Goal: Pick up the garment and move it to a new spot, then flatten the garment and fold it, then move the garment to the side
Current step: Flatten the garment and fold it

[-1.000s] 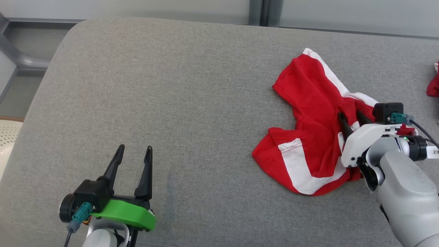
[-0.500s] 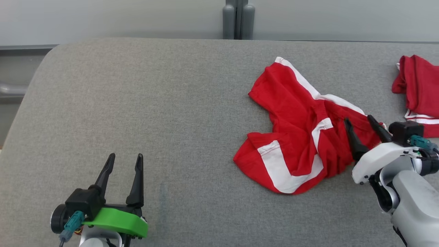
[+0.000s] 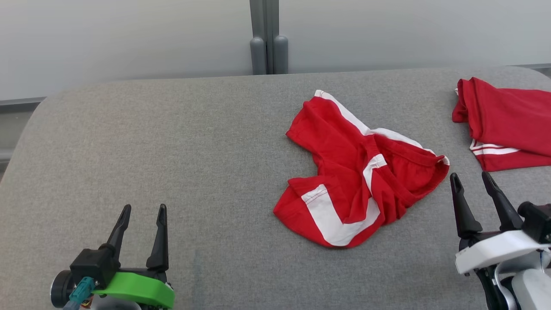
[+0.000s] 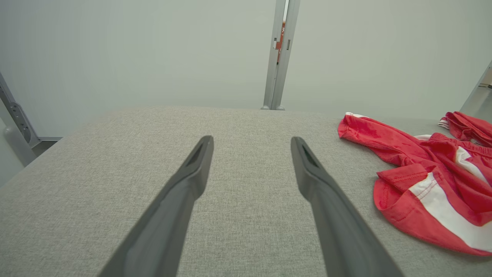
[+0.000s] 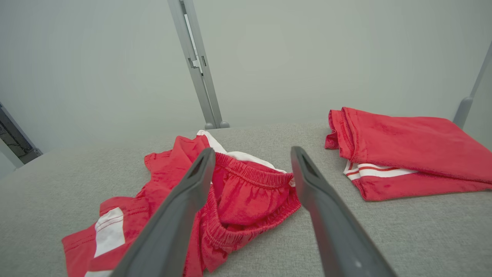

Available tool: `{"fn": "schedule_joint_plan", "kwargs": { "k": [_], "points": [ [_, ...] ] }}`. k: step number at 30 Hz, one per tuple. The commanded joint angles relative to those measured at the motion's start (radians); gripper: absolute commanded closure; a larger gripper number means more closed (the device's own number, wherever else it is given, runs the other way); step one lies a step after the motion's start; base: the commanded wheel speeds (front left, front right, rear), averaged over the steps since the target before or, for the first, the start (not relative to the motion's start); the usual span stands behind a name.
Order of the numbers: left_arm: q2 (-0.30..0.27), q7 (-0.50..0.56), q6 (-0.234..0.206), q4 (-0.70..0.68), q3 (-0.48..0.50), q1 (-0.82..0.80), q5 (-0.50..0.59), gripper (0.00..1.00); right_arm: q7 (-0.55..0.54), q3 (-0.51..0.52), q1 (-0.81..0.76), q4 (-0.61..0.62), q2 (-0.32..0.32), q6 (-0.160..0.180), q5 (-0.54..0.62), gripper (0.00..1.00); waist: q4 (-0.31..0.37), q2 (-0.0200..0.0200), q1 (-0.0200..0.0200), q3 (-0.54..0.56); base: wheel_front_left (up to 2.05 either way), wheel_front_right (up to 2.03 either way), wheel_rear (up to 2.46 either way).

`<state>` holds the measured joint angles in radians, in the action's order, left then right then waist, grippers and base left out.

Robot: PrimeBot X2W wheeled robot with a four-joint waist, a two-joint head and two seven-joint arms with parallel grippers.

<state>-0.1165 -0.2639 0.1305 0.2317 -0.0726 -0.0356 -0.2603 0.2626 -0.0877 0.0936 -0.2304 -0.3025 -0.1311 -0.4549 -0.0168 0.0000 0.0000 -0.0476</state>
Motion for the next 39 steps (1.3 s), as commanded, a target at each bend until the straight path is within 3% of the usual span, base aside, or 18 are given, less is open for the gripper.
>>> {"fn": "schedule_joint_plan", "kwargs": {
  "k": [1,14,39],
  "points": [
    [-0.008,0.000,0.001,-0.002,0.003,0.013,0.004,0.00,0.002,0.017,-0.036,0.029,0.011,0.001,0.021,0.00,0.008,0.0000,0.0000,0.015,0.00,0.00,0.00],
    [-0.015,0.000,0.001,-0.013,0.003,0.042,0.008,0.00,0.002,0.083,-0.216,0.187,0.122,0.001,0.147,0.00,-0.005,0.0000,0.0000,0.057,0.00,0.00,0.00],
    [-0.002,0.000,0.001,-0.024,0.026,0.066,0.016,0.00,0.003,0.067,-0.230,0.189,0.132,0.001,0.194,0.00,-0.019,0.0000,0.0000,0.065,0.00,0.00,0.00]
  ]
}}
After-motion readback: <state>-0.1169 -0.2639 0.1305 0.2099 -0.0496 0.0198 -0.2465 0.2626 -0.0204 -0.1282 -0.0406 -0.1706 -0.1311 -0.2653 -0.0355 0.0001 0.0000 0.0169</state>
